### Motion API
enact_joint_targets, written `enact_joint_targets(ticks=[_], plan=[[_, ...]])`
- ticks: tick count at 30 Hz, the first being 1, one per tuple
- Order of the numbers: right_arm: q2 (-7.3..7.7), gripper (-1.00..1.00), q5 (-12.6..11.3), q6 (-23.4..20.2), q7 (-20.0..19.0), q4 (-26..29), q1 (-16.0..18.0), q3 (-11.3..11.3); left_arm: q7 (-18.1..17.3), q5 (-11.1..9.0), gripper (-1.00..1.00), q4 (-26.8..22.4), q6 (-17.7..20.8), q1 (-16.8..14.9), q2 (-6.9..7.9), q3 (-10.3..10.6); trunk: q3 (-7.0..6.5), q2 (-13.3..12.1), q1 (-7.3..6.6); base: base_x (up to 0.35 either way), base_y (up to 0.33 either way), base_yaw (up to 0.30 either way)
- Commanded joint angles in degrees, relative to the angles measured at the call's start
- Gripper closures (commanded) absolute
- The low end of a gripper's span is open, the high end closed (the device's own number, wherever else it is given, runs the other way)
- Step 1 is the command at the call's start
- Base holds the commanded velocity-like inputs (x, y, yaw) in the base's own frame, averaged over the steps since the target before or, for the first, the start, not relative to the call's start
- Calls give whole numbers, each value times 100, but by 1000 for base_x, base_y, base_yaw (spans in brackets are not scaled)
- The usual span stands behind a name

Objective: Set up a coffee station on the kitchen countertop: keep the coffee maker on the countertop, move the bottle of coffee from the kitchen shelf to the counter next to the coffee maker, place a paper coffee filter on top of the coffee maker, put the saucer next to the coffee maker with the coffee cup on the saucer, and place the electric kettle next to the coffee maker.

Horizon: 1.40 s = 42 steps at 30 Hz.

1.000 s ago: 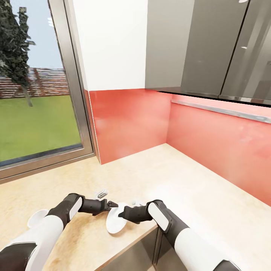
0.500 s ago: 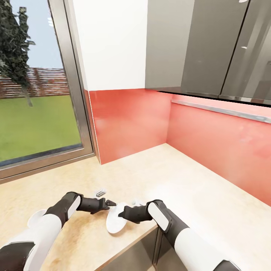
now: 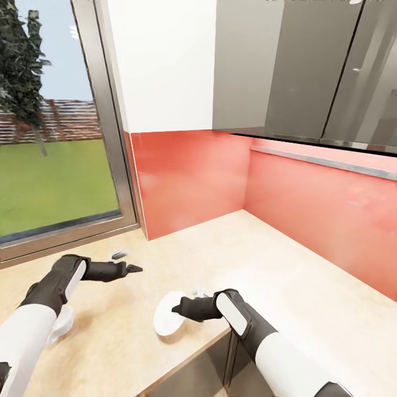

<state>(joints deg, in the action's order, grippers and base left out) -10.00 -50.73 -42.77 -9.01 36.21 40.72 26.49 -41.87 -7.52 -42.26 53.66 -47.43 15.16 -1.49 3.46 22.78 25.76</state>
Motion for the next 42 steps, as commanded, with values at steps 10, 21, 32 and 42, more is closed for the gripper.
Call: enact_joint_targets(ticks=[10,21,32,42], plan=[[0,100,63,-4,-40,1238,6,-787,3,-27,-100,-123,174,11,105,-9,14,13,2,-299,0,0],[0,100,97,-4,-65,1751,6,-943,3,-30,-100,-125,172,22,231,-9,14,13,2,-337,-15,0],[211,100,67,-4,-82,2176,6,-950,3,-34,-100,-125,168,23,229,-7,14,13,2,-321,-158,0],[253,100,63,-4,-83,2197,6,-951,3,-33,-100,-125,162,23,224,-9,14,13,2,-311,-138,0]])
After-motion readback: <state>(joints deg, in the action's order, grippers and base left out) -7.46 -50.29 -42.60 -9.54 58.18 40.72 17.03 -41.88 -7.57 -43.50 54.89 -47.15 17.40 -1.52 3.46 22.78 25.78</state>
